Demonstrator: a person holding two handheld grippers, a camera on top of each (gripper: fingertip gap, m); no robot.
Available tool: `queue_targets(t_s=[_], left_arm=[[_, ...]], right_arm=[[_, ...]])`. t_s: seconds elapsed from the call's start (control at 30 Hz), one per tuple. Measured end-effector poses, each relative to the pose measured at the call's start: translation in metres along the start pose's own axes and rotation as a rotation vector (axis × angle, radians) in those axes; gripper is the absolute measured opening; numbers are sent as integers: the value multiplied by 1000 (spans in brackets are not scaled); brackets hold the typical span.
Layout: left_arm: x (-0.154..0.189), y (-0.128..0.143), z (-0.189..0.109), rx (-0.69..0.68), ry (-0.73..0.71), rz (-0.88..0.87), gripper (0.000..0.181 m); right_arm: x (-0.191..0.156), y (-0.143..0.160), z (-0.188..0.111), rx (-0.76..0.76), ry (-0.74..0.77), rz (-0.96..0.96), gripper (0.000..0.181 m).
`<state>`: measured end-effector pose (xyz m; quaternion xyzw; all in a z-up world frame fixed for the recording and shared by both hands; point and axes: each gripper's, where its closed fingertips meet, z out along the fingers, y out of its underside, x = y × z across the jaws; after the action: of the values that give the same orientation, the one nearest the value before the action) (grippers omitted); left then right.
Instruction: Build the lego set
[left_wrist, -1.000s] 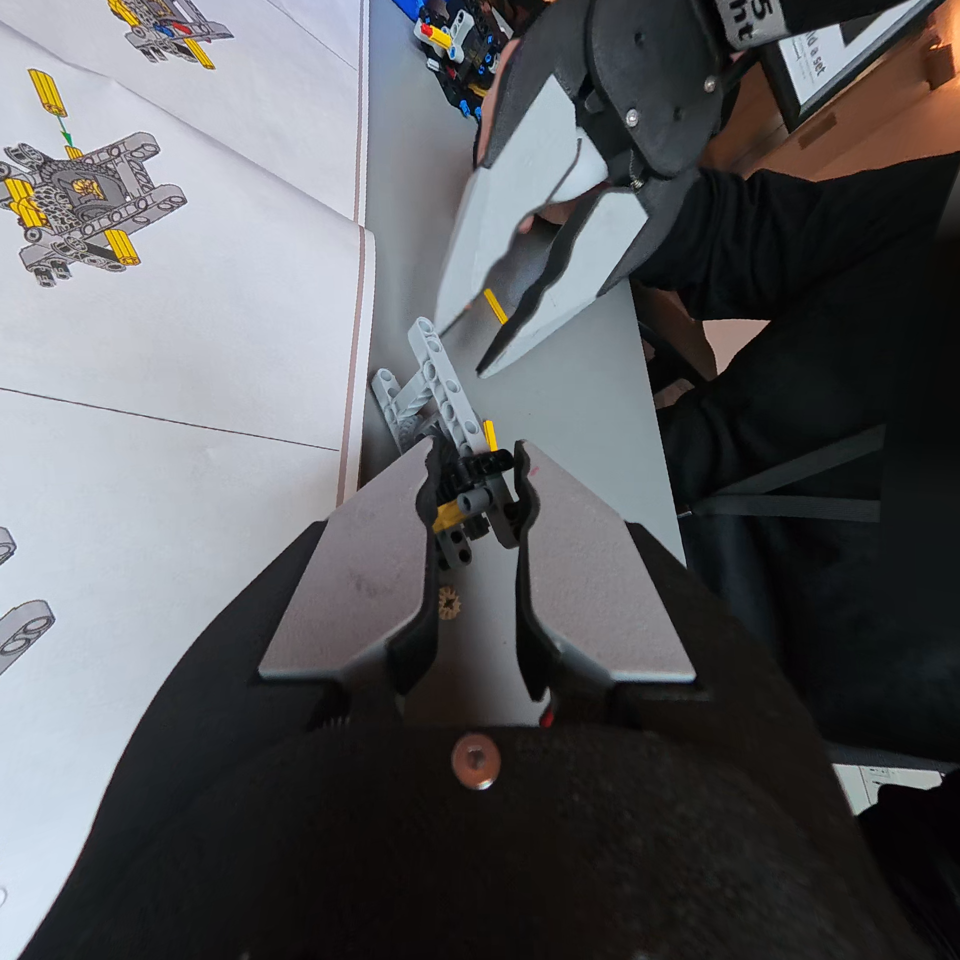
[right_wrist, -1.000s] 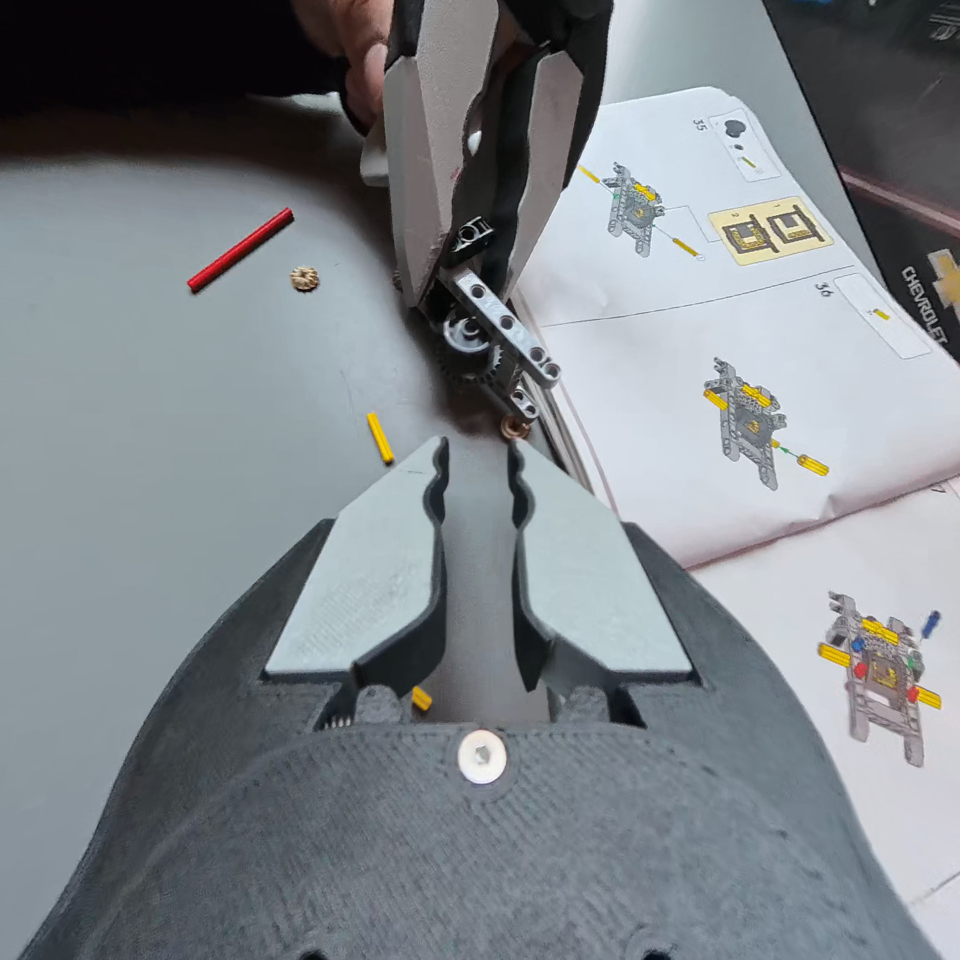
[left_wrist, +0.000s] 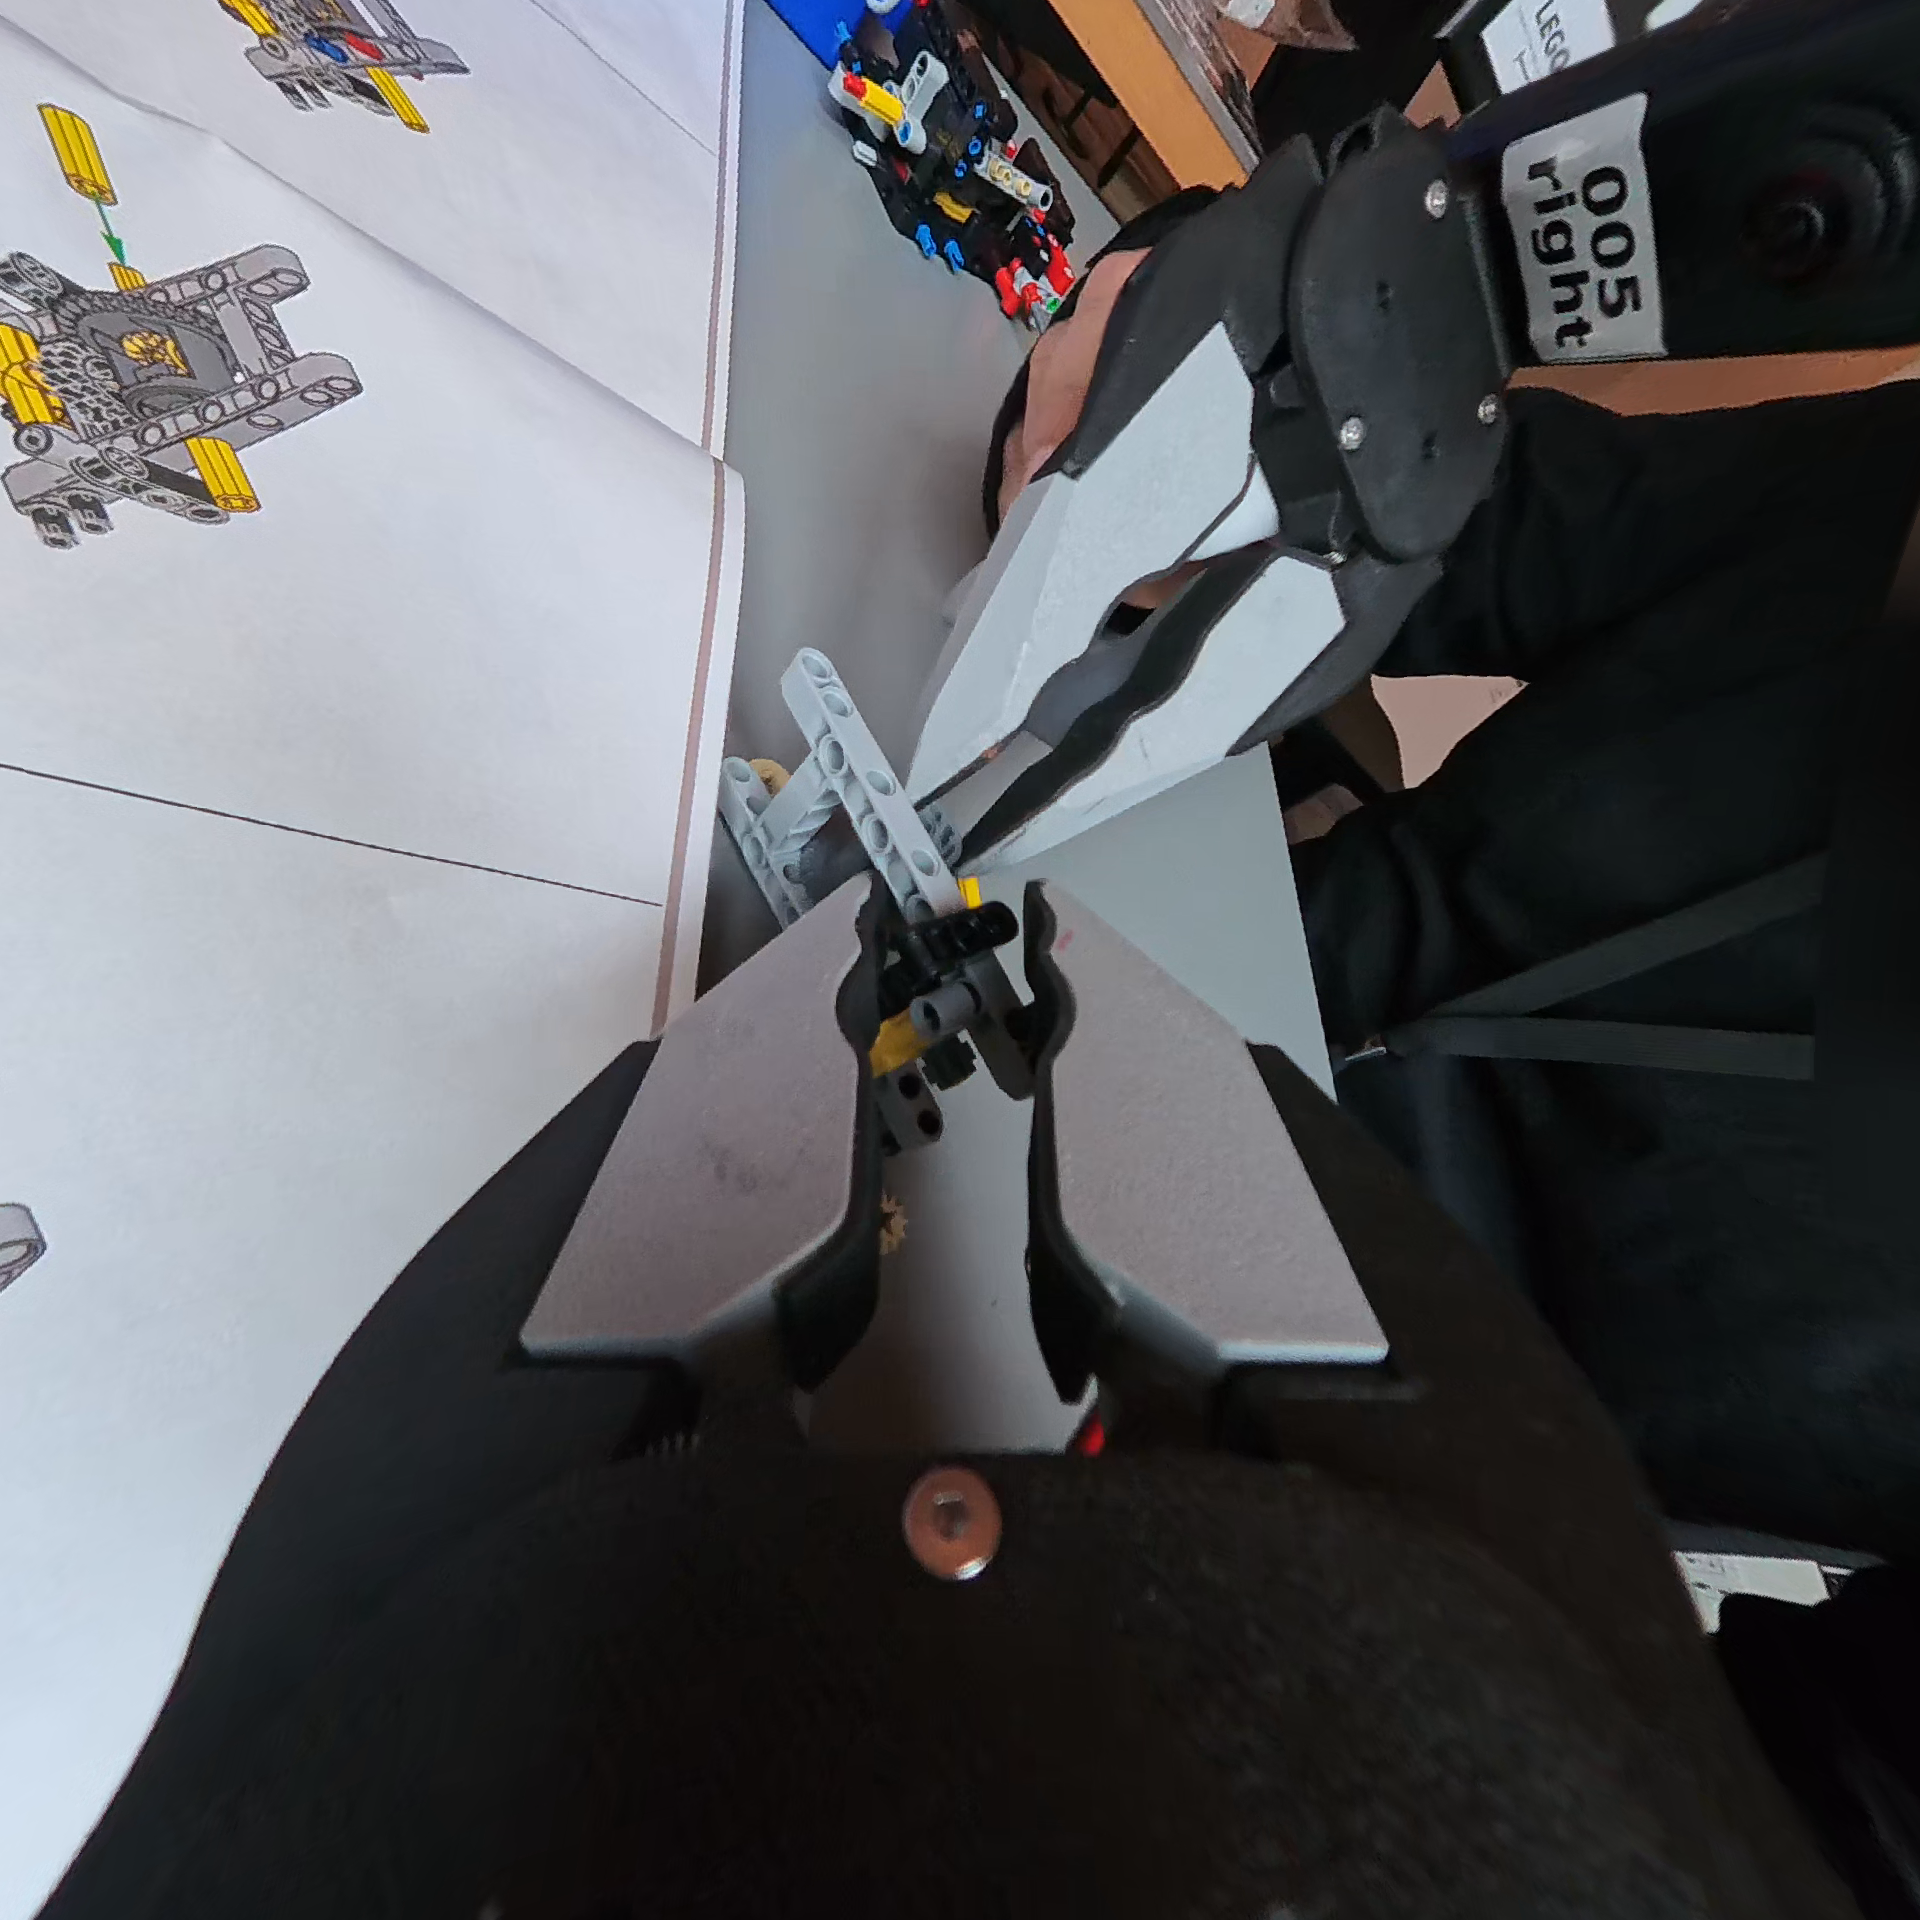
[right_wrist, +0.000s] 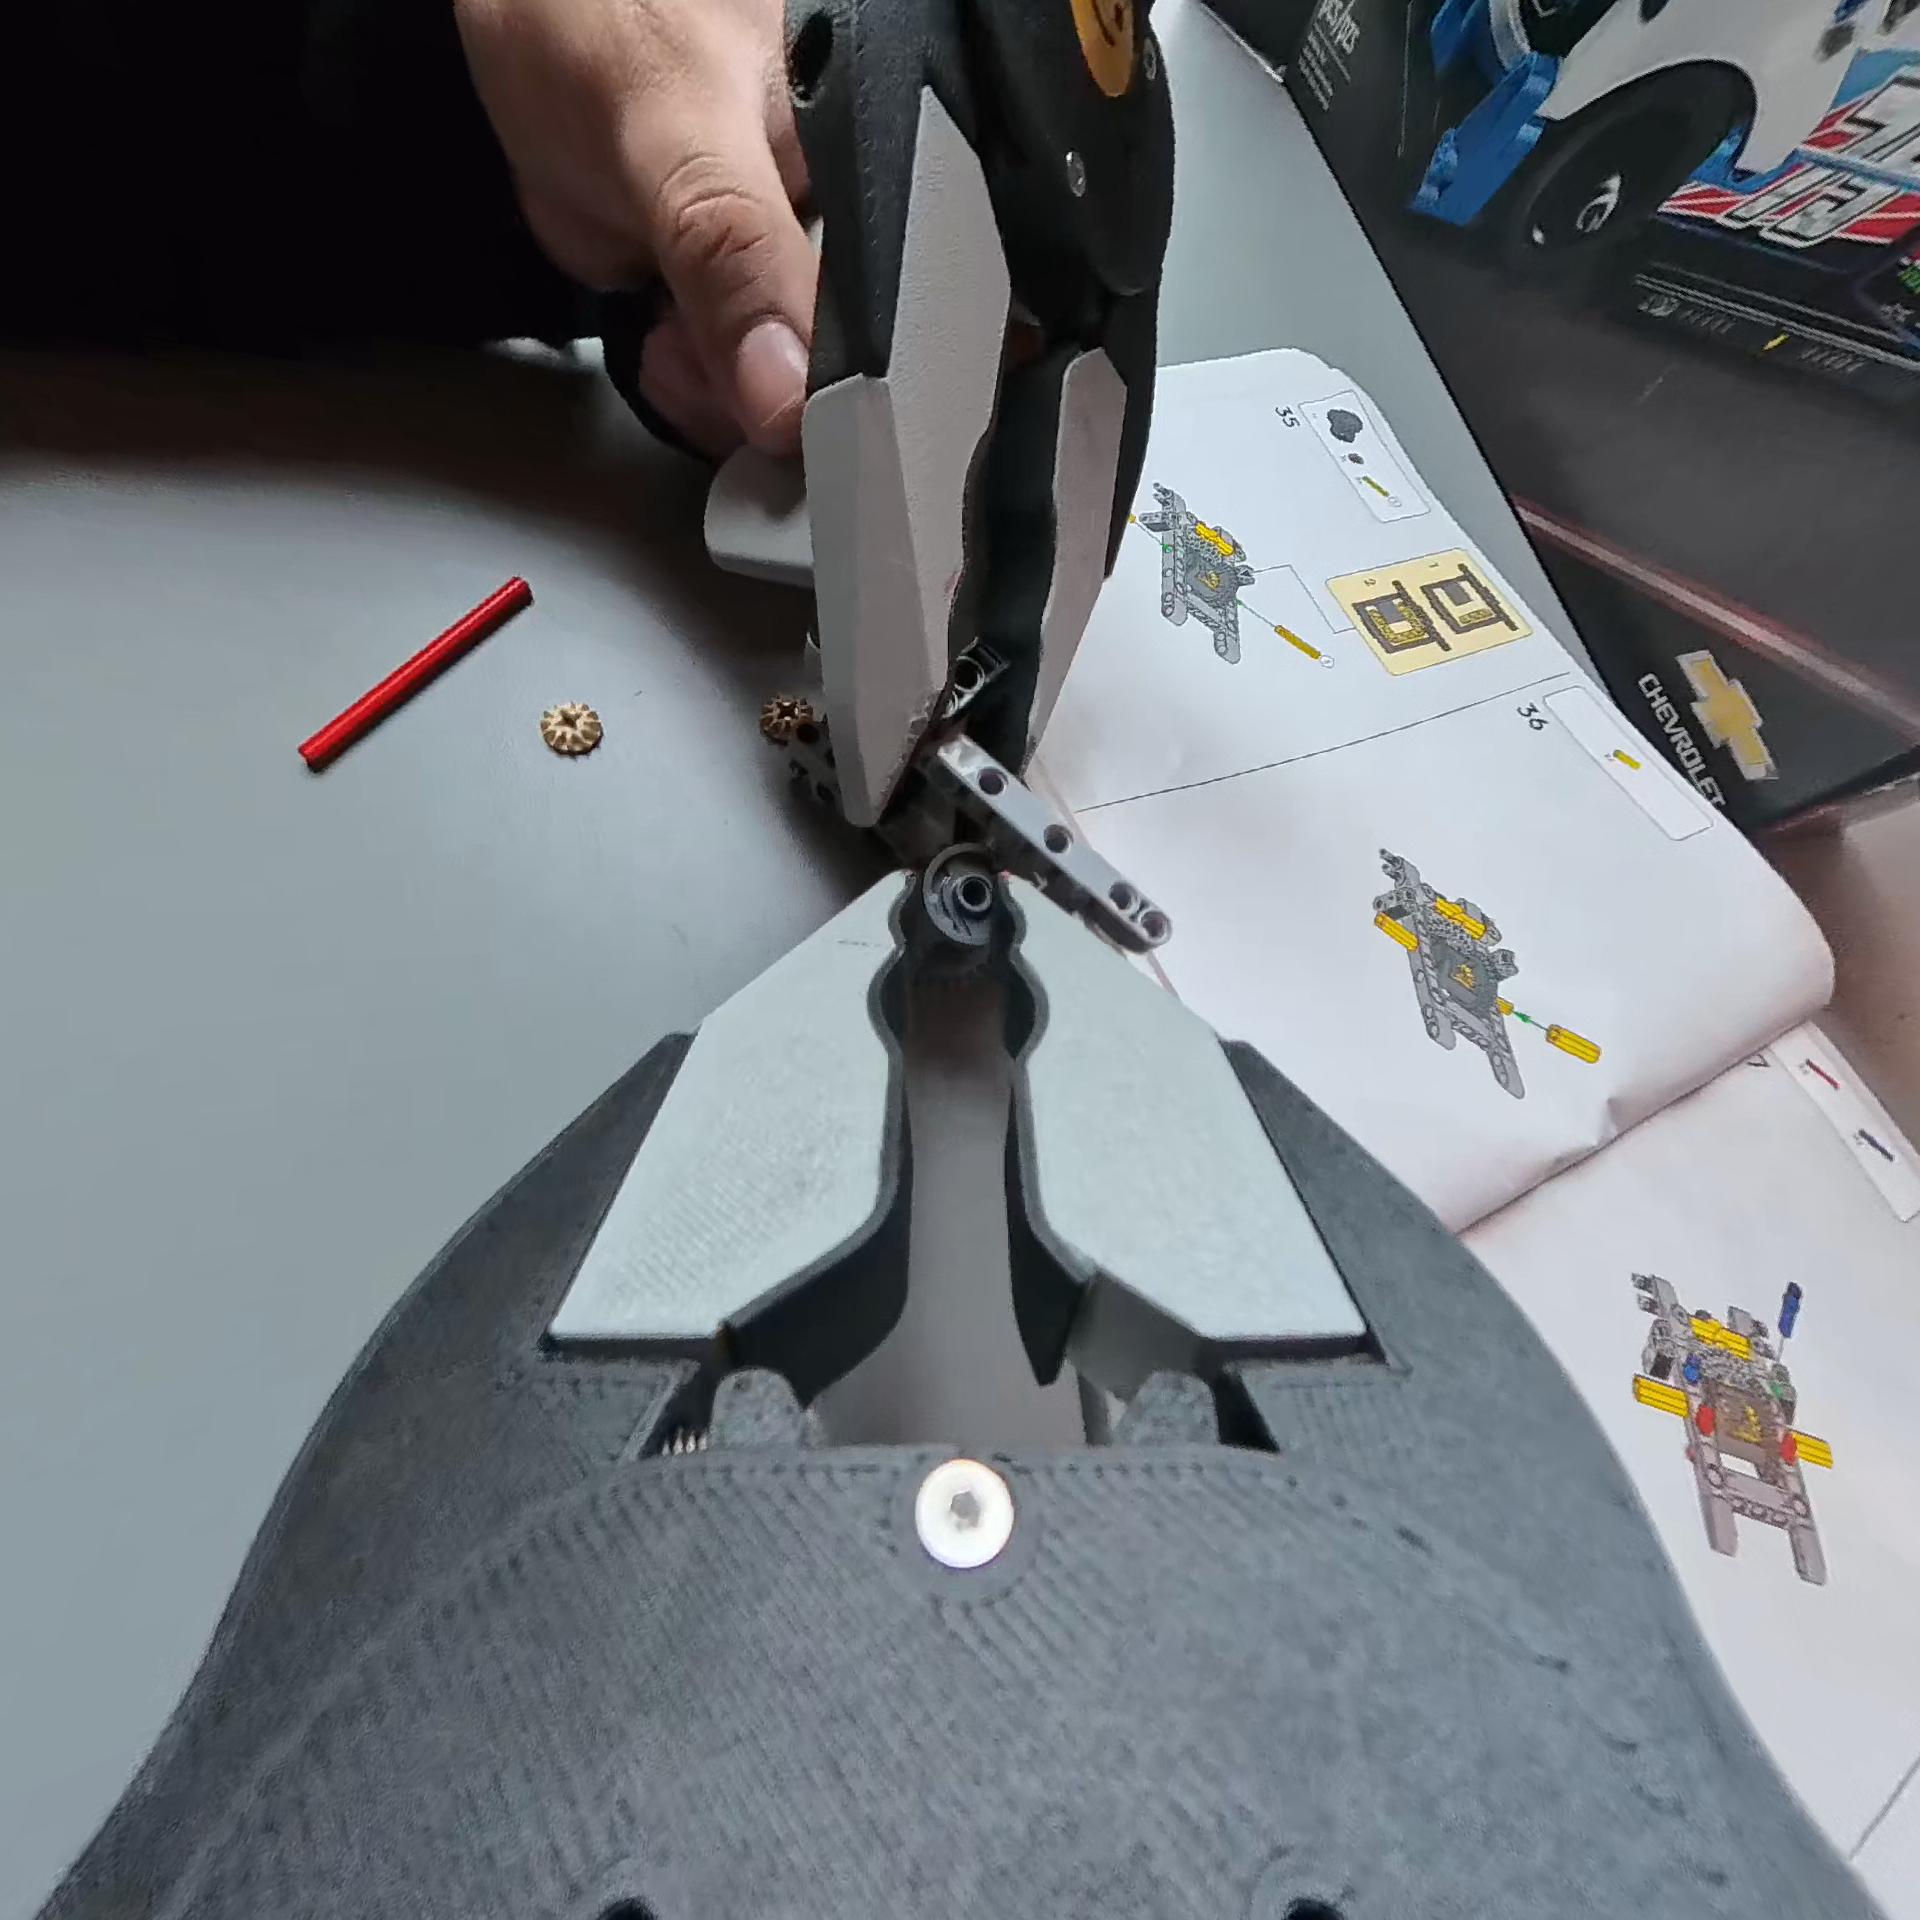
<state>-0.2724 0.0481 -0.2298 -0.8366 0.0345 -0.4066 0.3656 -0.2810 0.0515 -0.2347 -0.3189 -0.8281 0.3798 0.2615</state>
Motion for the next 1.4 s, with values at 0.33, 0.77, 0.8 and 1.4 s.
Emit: queue_targets(t_s=[0.33, 0.77, 0.8, 1.4], left_arm=[[-2, -6, -12, -7, -166, 18, 43], [42, -1, 6, 8, -730, 480, 34], [42, 4, 9, -6, -742, 494, 34], [43, 57, 32, -2, -541, 154, 23]], right_arm=[[-6, 1, -32, 60, 3, -36, 9], [-11, -22, -50, 165, -335, 401, 9], [-15, -20, -49, 148, -357, 409, 9], [-80, 2, -14, -80, -298, 71, 9]])
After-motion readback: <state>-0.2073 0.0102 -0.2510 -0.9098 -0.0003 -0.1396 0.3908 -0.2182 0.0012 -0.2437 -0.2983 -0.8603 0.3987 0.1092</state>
